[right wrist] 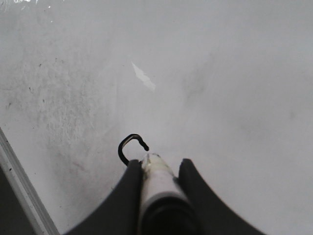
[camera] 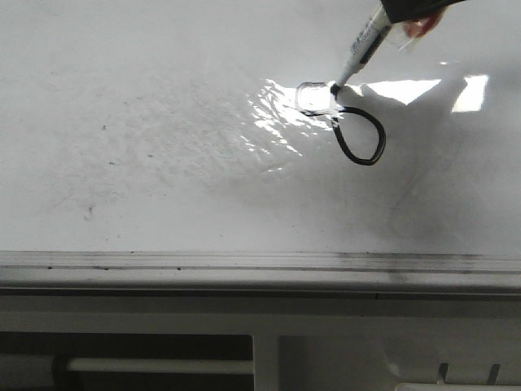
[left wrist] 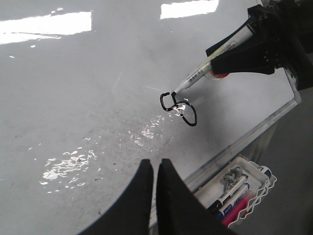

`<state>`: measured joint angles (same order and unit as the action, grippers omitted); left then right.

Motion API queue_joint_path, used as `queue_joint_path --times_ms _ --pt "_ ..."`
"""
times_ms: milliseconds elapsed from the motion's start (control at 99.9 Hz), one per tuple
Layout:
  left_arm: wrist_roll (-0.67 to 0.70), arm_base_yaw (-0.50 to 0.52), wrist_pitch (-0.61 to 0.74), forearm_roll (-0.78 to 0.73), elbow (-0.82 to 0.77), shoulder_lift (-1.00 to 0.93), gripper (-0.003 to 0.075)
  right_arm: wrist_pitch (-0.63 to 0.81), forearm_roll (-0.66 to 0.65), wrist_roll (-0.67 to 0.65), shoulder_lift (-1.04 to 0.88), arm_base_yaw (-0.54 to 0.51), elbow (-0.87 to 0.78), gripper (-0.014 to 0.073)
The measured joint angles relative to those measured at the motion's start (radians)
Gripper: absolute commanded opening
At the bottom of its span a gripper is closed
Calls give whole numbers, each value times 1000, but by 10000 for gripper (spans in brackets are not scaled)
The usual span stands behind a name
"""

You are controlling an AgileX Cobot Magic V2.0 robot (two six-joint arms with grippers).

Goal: Write number 8 on whiteboard

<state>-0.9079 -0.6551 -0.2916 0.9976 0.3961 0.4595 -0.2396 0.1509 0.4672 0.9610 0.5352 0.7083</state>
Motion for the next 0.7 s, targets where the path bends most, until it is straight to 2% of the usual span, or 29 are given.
queue_joint_path --times_ms 50,100,170,220,290,330,420,590,700 --pt "0 0 -7 7 0 0 -11 -19 -2 0 -12 10 16 -43" --pt "0 0 -23 8 0 0 37 -54 -13 2 -31 25 38 -43" --pt "0 0 -58 9 0 0 171 -115 -22 4 -70 64 77 -44" --pt "0 0 -93 10 0 4 302 -165 -21 4 -94 98 104 -50" --pt "0 0 -131 10 0 30 413 -248 -21 7 -113 149 132 -71" --pt "-6 0 -149 15 0 55 433 -300 -22 6 -117 181 142 -71" --pt "-96 0 -202 65 2 122 415 -397 -22 6 -106 244 145 -71" --pt "-495 0 -340 353 19 263 406 -444 -8 42 -52 370 145 -71" --pt "-677 0 -401 486 45 356 406 -437 1 60 -24 429 145 -71"
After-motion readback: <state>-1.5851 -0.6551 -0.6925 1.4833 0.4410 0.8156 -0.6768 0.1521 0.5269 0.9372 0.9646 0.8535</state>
